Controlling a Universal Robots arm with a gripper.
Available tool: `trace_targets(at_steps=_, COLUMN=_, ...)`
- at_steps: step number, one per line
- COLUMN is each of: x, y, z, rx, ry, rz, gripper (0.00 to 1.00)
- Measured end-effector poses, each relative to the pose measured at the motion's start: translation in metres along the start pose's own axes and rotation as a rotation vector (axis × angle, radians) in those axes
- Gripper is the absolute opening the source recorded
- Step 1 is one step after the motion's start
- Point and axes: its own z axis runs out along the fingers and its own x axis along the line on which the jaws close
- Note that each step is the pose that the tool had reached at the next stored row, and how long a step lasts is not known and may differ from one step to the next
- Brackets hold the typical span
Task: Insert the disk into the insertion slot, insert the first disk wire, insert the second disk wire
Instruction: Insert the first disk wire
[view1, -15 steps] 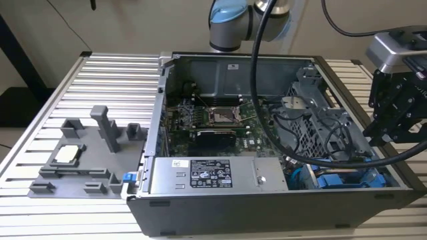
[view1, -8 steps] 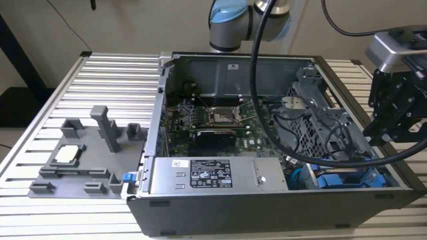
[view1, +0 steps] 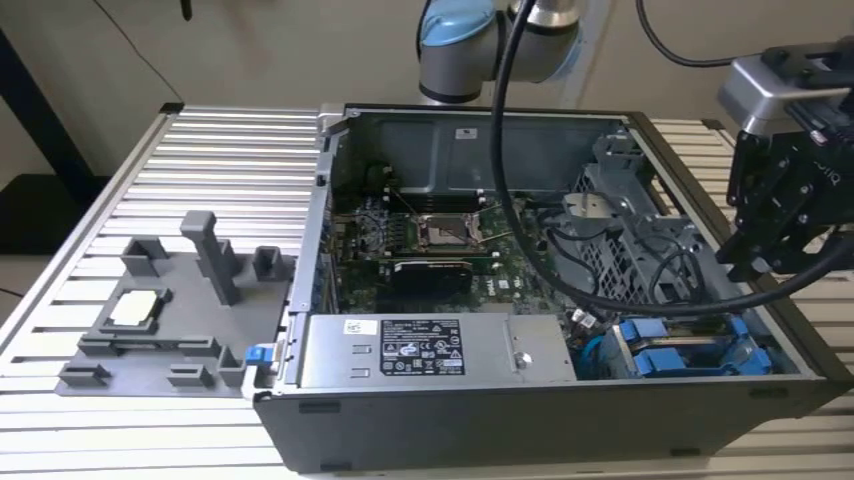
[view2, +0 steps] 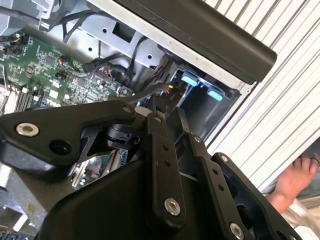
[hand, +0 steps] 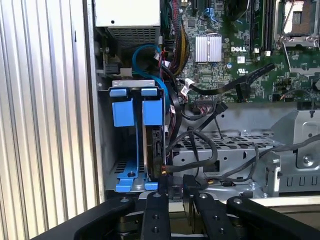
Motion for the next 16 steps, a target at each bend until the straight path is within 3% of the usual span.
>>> trace_targets(at_steps=11, x=-0.0073, y=0.0265, z=0.0000, rx=-0.0005, ry=-0.0036, rz=-0.001, gripper=0.27)
trace_targets(at_steps=16, x=-0.0077, y=0.0278, z=0.0000, rx=-0.0006, ry=-0.0036, rz=-0.003, gripper=0.27)
